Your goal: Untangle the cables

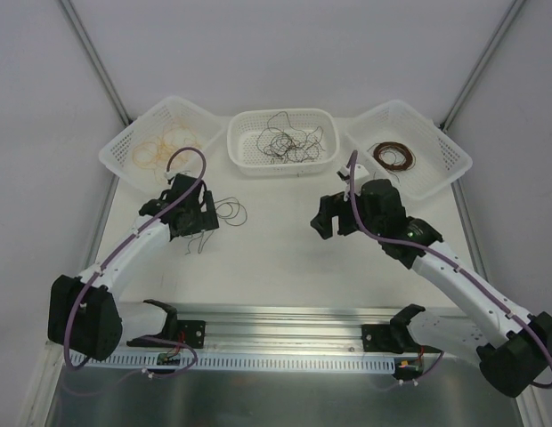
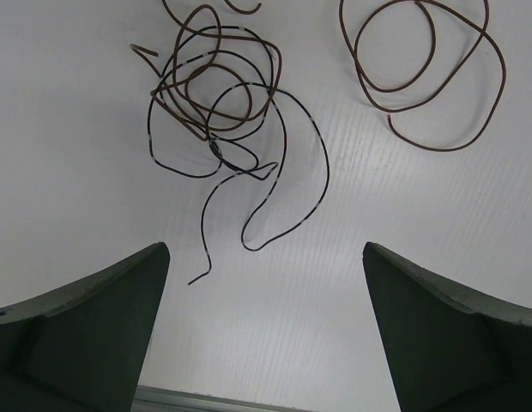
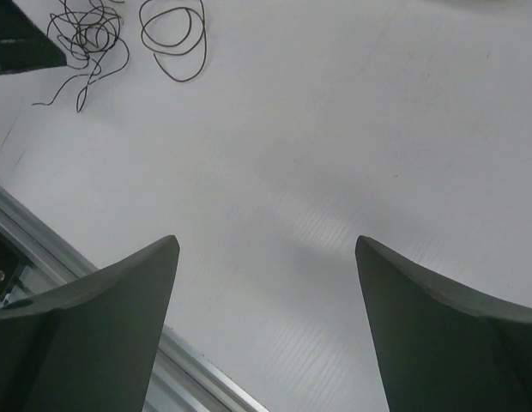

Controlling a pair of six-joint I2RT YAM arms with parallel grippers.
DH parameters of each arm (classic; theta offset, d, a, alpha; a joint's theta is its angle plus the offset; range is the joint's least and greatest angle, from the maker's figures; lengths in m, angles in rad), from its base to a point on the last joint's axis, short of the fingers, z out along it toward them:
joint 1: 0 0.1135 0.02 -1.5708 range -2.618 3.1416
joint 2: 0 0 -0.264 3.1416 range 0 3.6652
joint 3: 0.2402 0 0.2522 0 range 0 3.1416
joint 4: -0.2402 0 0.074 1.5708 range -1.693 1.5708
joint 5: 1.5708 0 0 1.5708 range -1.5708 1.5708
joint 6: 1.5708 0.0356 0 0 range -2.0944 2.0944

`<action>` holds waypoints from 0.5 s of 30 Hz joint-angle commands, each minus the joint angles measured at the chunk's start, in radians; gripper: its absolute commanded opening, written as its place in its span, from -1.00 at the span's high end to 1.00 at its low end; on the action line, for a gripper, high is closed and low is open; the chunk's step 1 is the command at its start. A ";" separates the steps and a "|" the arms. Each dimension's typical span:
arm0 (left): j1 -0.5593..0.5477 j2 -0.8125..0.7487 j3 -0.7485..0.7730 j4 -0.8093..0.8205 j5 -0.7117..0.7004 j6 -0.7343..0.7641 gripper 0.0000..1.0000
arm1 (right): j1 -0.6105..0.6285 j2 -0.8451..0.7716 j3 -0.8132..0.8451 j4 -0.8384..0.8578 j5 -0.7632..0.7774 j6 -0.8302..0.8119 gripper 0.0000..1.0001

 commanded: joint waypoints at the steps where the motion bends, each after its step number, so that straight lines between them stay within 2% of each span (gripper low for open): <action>1: 0.000 0.077 0.043 0.025 0.039 -0.131 -0.94 | 0.026 -0.090 -0.058 0.001 0.014 0.026 -0.76; 7: -0.036 0.201 0.077 0.077 0.056 -0.176 -0.86 | 0.041 -0.189 -0.142 -0.024 0.027 0.037 -0.76; 15: -0.082 0.410 0.263 0.098 0.001 -0.185 -0.77 | 0.041 -0.267 -0.220 -0.033 0.038 0.037 -0.75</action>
